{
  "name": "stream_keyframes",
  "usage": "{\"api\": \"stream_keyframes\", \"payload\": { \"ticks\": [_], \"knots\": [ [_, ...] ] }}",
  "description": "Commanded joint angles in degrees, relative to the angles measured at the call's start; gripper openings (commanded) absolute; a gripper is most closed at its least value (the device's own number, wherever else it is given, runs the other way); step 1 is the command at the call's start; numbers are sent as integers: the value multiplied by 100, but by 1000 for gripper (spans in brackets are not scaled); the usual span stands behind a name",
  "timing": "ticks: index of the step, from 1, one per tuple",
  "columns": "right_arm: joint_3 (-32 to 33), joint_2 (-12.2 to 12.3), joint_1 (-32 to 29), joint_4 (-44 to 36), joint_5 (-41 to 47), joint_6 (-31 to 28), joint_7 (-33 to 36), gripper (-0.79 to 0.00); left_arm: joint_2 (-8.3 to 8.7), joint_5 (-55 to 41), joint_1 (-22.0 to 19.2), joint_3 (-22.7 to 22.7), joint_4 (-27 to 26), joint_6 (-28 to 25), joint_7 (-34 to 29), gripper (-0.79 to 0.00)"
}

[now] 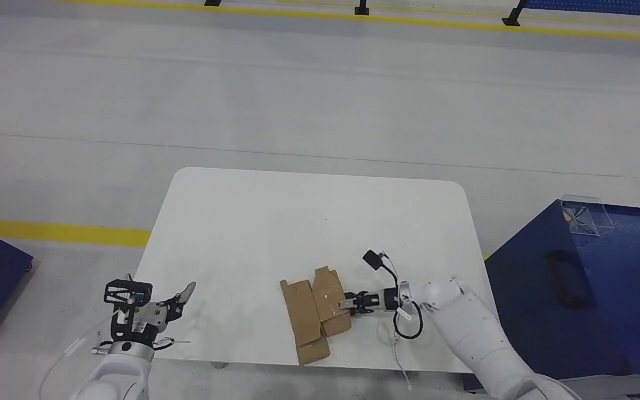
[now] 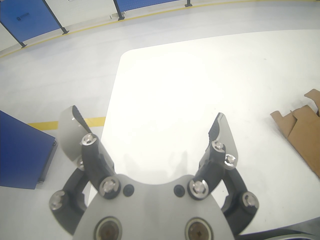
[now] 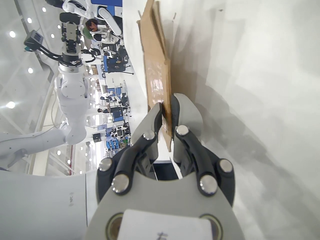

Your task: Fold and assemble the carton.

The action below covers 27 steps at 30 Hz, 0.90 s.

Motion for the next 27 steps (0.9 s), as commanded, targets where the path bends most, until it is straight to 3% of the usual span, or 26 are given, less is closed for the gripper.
{"api": "stream_keyframes", "payload": {
  "ticks": [1,4,8,17,22,27],
  "knots": [
    [31,-8,10,-18,379,25,81,-785,0,0,0,0,0,0,0,0],
    [131,85,-30,-330,953,154,211,-785,0,0,0,0,0,0,0,0],
    [559,430,-239,-1270,1585,289,347,-785,0,0,0,0,0,0,0,0],
    [2823,1394,-1896,-4697,2511,747,804,-785,0,0,0,0,0,0,0,0],
    [3783,1606,-2791,-5813,2186,361,418,-785,0,0,0,0,0,0,0,0],
    [3963,1663,-3032,-6089,2182,379,435,-785,0,0,0,0,0,0,0,0]
  ]
}}
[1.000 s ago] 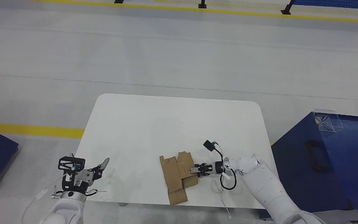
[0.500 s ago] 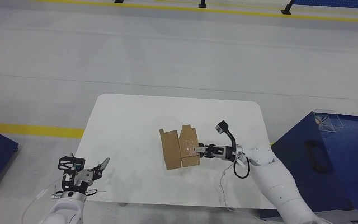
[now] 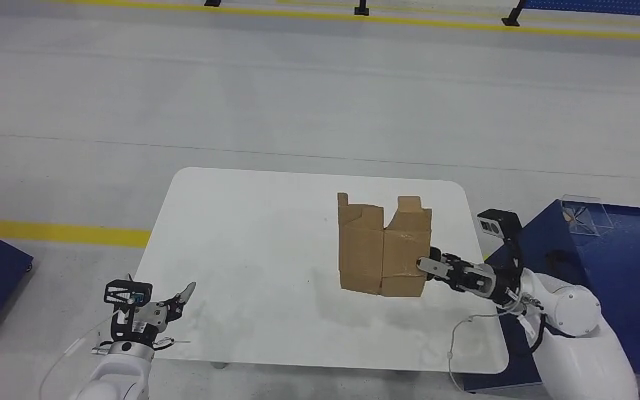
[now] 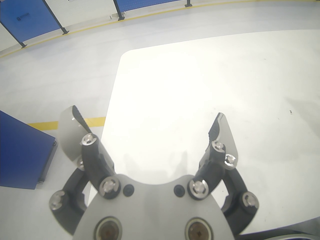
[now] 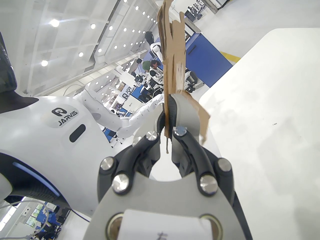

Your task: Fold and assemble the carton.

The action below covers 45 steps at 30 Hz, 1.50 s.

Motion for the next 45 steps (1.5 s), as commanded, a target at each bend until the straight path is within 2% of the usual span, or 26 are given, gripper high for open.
{"api": "stream_keyframes", "payload": {
  "ticks": [1,26,29,33,36,38,40,43,45],
  "knots": [
    [-8,-2,10,12,2,2,2,-785,0,0,0,0,0,0,0,0],
    [-8,-2,10,12,2,2,2,-785,0,0,0,0,0,0,0,0],
    [64,4,3,-199,175,58,-100,-785,0,0,0,0,0,0,0,0],
    [137,16,-31,-407,1332,164,164,-785,0,0,0,0,0,0,0,0],
    [83,7,-82,-417,2626,689,689,-785,0,0,0,0,0,0,0,0],
    [-37,-17,-92,-293,3784,1339,1325,-785,0,0,0,0,0,0,0,0],
    [-295,-39,-64,-49,4685,2419,1738,-785,0,0,0,0,0,0,0,0],
    [-820,-86,66,140,5661,4000,1738,-785,0,0,0,0,0,0,0,0],
    [-1122,-127,139,319,6074,4729,1738,-785,0,0,0,0,0,0,0,0]
  ]
}}
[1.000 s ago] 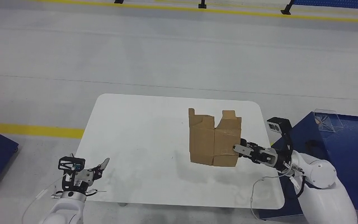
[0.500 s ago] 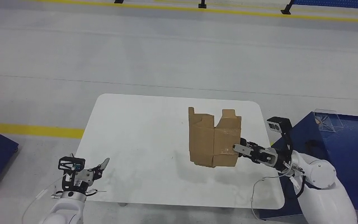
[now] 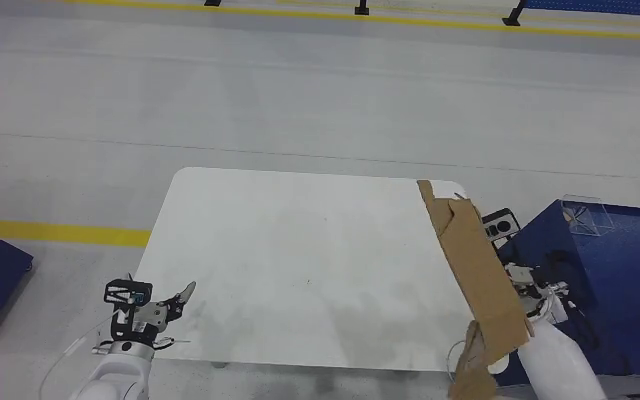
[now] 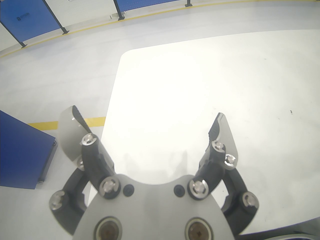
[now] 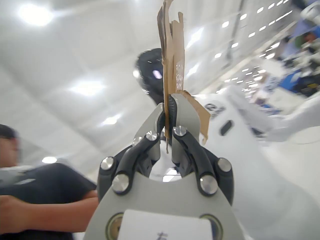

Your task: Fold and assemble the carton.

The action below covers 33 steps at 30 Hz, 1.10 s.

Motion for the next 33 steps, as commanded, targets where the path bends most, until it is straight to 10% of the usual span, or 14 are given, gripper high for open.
{"api": "stream_keyframes", "payload": {
  "ticks": [1,15,25,33],
  "knots": [
    [-363,-46,26,175,538,863,-41,-785,0,0,0,0,0,0,0,0],
    [-2331,-253,72,1066,5500,4997,-4175,-785,0,0,0,0,0,0,0,0],
    [-1909,-430,459,1194,4474,4543,-3722,-785,0,0,0,0,0,0,0,0],
    [-274,-346,273,1118,1076,933,-973,-785,0,0,0,0,0,0,0,0]
  ]
}}
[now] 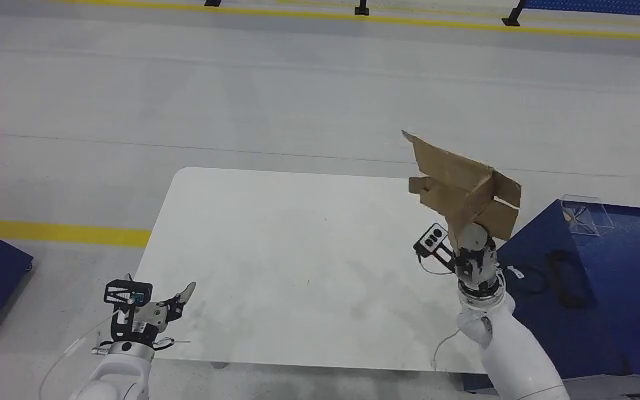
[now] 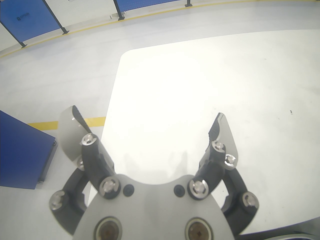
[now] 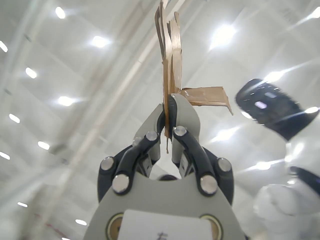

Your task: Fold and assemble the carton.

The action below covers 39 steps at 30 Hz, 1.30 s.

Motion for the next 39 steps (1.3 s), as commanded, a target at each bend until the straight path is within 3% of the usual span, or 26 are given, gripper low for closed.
{"api": "stream_keyframes", "payload": {
  "ticks": [1,9,13,18,30,37,39],
  "knots": [
    [415,23,-18,-6,-686,-1183,487,-785,0,0,0,0,0,0,0,0],
    [1571,19,-386,-274,-2092,-4515,898,-785,0,0,0,0,0,0,0,0],
    [2012,-64,-678,-1017,-3816,-5576,-162,-785,0,0,0,0,0,0,0,0],
    [1948,-166,-1042,-1445,-5951,-6838,-1425,-785,0,0,0,0,0,0,0,0],
    [1868,-171,-1036,-1414,-6205,-7008,-1595,-785,0,0,0,0,0,0,0,0],
    [3006,-174,-1118,-1869,-8426,-8274,-2907,-785,0,0,0,0,0,0,0,0],
    [3606,-213,-1061,-2163,-9549,-8274,-3368,-785,0,0,0,0,0,0,0,0]
  ]
}}
